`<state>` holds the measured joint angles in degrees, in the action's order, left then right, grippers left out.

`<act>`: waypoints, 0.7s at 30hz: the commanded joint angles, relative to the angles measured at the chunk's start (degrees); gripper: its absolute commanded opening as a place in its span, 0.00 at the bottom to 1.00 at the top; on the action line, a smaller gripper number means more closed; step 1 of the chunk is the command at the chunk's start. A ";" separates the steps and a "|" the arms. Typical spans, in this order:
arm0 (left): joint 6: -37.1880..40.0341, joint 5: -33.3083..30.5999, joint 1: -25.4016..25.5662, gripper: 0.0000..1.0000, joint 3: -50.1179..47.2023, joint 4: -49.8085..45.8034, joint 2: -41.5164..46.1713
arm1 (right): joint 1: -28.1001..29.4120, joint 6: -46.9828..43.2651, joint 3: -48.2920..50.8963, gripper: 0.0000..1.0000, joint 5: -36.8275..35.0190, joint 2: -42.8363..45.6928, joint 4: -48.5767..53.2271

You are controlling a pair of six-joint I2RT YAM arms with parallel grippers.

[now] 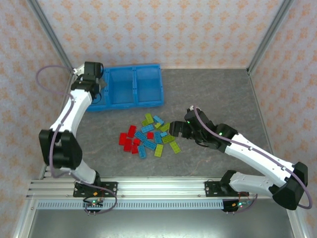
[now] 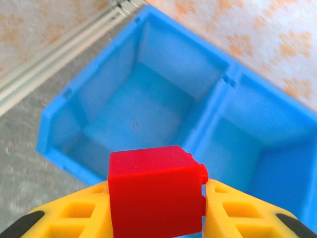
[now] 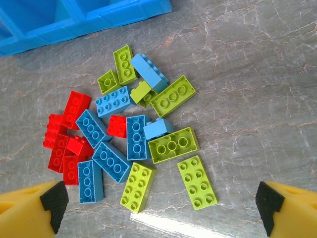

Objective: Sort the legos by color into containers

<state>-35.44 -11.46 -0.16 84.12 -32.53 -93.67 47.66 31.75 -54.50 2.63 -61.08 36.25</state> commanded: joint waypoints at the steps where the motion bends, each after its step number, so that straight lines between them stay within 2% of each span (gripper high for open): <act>1: 1.87 1.13 -2.73 0.33 6.35 -1.01 -7.73 | 0.42 0.62 -1.31 0.99 -2.47 1.52 2.07; 4: 1.87 2.79 -4.67 0.35 12.73 -3.48 -14.48 | 0.42 0.81 -1.13 0.99 -3.20 2.90 3.37; 6: 1.77 3.65 -5.67 0.41 15.76 -4.99 -17.83 | 0.42 1.07 -1.05 0.99 -3.81 3.86 4.33; 9: 2.01 2.59 -6.15 0.50 17.47 -6.28 -17.80 | 0.42 1.90 -0.55 0.99 -4.84 5.49 5.47; 11: 1.88 2.17 -6.17 0.56 16.53 -6.11 -15.23 | 0.42 2.54 0.37 0.99 -5.40 6.66 5.37; 17: -0.36 6.69 -5.25 0.61 8.42 -5.03 -1.96 | 0.42 2.80 1.90 0.99 -5.27 5.31 3.07; 19: -0.51 9.15 -3.54 0.60 5.35 -6.30 3.46 | 0.42 1.62 1.55 0.99 -5.01 3.31 1.34; 21: 0.02 11.28 0.27 0.60 1.12 -6.77 9.74 | 0.42 -0.62 0.81 0.99 -5.63 0.11 -1.07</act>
<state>-34.92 -4.21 -4.14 88.92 -36.67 -90.50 47.70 33.36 -53.34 -0.84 -58.08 38.39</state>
